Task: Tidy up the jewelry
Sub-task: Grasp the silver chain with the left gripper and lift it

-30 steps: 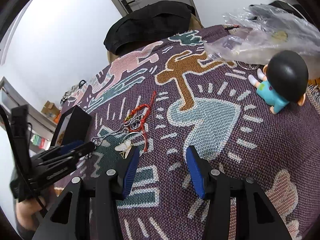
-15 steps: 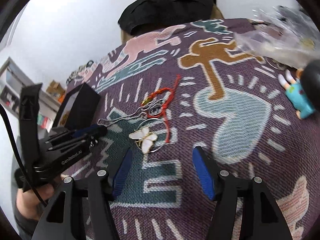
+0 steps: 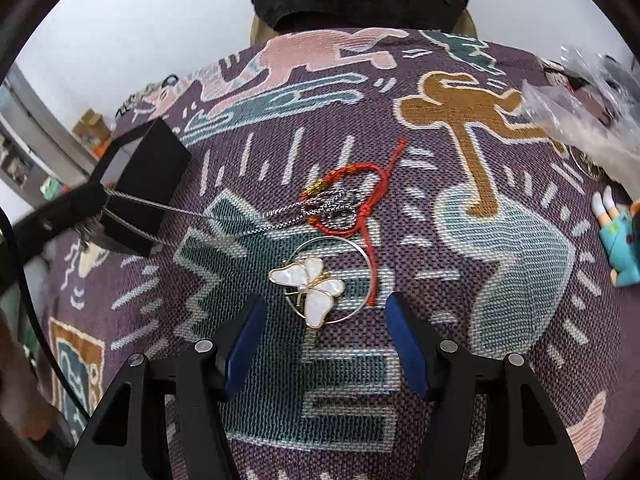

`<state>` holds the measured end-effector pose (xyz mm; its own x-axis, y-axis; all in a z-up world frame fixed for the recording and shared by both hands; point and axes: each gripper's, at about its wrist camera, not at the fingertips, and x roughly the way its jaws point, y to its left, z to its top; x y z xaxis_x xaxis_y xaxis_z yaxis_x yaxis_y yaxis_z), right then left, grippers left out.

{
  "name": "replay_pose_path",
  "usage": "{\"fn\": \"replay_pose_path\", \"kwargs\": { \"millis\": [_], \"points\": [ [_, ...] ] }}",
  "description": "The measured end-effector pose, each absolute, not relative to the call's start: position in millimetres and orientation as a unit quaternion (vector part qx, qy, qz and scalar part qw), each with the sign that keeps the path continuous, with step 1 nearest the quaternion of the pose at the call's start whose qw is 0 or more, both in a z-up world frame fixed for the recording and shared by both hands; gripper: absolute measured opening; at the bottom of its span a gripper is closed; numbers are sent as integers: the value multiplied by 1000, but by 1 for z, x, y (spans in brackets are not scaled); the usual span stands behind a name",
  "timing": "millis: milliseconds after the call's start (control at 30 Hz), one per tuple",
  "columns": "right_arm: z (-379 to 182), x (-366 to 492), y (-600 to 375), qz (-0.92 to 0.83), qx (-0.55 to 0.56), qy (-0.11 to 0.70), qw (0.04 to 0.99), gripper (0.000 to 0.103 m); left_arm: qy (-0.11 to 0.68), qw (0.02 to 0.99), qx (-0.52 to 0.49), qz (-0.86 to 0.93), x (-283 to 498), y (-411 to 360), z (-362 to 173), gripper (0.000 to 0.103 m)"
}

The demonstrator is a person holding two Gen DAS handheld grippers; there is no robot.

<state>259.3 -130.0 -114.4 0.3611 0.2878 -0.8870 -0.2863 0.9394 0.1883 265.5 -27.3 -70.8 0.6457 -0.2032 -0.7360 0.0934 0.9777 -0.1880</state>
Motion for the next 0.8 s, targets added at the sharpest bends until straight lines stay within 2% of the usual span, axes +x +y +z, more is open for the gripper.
{"fn": "replay_pose_path", "kwargs": {
  "millis": [400, 433, 500, 800],
  "points": [
    [-117, 271, -98, 166, -94, 534, 824, 63, 386, 914, -94, -87, 252, -2, -52, 19],
    [-117, 272, -97, 168, -97, 534, 823, 62, 384, 915, -95, -86, 251, 1, -50, 19],
    [-115, 273, -95, 176, -104, 531, 822, 53, 380, 916, -97, -84, 250, 4, -47, 19],
    [-97, 271, -100, 172, -96, 522, 830, 51, 368, 921, -98, -83, 247, 11, -36, 19]
  ]
}}
